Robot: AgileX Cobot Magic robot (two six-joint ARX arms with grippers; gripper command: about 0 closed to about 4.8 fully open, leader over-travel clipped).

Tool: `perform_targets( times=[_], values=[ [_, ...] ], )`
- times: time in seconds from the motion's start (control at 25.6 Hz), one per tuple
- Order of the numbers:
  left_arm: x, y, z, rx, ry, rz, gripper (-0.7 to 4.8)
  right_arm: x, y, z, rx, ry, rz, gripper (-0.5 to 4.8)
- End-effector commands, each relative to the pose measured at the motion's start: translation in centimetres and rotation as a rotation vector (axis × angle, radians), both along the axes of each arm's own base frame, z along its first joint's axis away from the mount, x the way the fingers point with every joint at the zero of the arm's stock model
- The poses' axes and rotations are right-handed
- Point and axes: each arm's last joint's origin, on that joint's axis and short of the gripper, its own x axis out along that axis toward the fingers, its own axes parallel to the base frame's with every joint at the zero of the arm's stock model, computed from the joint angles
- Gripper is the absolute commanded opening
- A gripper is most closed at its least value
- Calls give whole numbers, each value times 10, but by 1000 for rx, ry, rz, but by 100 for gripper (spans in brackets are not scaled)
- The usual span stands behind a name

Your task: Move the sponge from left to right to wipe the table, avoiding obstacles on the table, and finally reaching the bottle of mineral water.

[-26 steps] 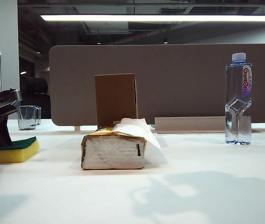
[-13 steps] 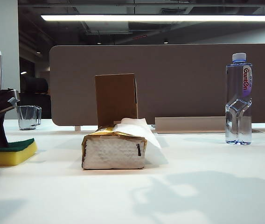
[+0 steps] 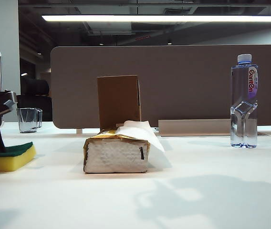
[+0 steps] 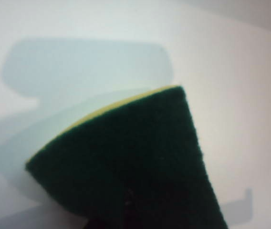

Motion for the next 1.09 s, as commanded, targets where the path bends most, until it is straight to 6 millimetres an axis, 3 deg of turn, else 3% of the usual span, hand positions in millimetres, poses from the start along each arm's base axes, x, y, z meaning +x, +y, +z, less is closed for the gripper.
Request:
perform_targets(
  times=[0.04, 0.66, 0.78, 0.98, 1.09],
  values=[
    [-16, -2, -2, -10, 57, -3, -6, 0, 0, 4, 1, -25, -1, 364],
    [-43, -4, 9, -36, 17, 33, -6, 0, 0, 4, 2, -26, -1, 364],
    [-48, -4, 3, -61, 28, 42, -6, 0, 0, 4, 2, -26, 0, 364],
    [-71, -6, -24, -85, 66, 81, -6, -2, 0, 5, 3, -33, 0, 364],
    [-82, -8, -19, -104, 28, 88, -6, -2, 0, 5, 3, -33, 4, 364]
  ],
)
